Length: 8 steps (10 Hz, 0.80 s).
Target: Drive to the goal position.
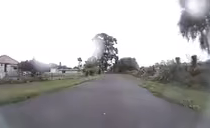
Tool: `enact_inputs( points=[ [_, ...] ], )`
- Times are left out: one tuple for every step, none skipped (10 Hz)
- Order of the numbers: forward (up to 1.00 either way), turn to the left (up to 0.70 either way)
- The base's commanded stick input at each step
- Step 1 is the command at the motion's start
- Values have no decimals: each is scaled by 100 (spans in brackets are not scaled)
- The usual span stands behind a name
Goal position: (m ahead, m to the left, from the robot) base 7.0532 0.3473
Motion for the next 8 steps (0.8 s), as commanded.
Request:
enact_inputs(
  points=[
    [85, 0],
    [85, 0],
    [85, 0],
    [85, 0],
    [85, 0],
    [85, 0],
    [85, 0],
    [85, 0]
  ],
)
